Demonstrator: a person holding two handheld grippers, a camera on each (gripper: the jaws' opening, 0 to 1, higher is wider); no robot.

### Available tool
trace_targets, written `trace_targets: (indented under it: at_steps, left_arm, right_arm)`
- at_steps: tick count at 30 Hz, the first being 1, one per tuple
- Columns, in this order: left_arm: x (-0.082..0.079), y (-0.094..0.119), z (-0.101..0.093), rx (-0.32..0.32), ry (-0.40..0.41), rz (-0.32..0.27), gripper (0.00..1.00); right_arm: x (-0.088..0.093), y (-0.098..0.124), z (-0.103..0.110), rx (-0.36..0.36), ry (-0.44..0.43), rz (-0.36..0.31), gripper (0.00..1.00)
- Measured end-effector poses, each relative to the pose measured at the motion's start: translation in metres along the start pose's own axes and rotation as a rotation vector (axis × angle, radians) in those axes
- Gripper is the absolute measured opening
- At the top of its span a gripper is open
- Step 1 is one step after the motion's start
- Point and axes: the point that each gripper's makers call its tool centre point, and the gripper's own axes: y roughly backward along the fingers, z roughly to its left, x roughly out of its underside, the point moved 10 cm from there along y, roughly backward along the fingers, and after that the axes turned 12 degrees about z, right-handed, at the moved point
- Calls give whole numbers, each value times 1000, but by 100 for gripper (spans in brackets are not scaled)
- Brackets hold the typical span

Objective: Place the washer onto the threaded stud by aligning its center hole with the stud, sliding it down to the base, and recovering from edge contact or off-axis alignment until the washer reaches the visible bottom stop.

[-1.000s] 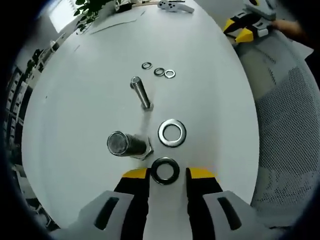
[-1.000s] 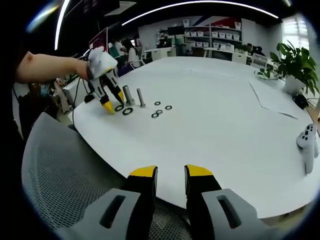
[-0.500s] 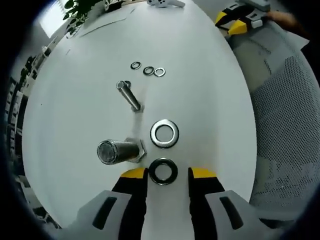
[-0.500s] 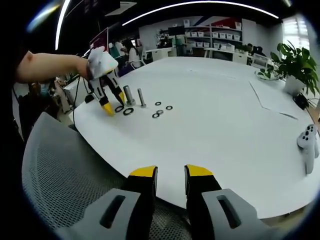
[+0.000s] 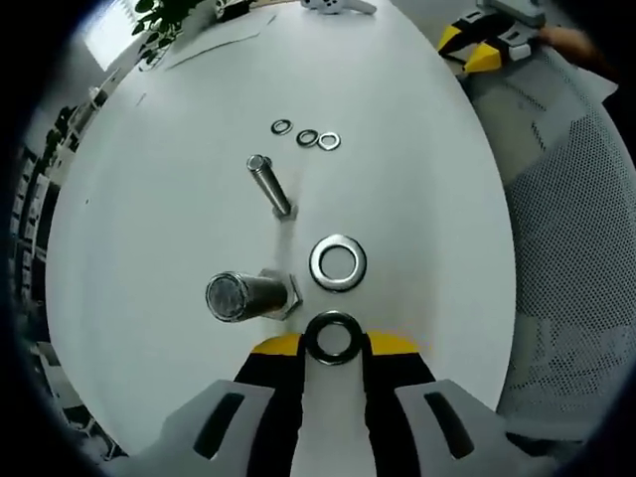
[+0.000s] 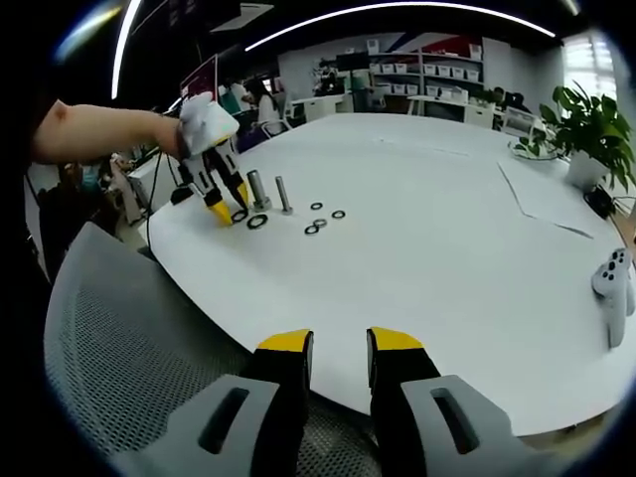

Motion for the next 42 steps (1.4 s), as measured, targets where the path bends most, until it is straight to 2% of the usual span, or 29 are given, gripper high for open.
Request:
trace_targets:
  at_steps: [5,8,11,14,23,42]
  left_arm:
    - [6,0,-5,-39,16,-46,19]
    - [10,0,-11,-92,30,-81,19]
    - [13,0,-14,-122,63,-104,19]
    - [16,0,-20,-157,62,-124,19]
    - [17,7,-23,-159,108,-166,18]
    - [4,50,-23,-234,71,-221,18]
  right_arm:
    - [0,0,0,-3,2,1,24]
    - [0,0,0,-2,2,-1,24]
    - [0,0,0,-3,1,-2,24]
    - [0,0,0,-4,3,0,24]
    - [0,0,0,-2,0,-3,24]
    - [-1,0,0,-1,-3,-4,24]
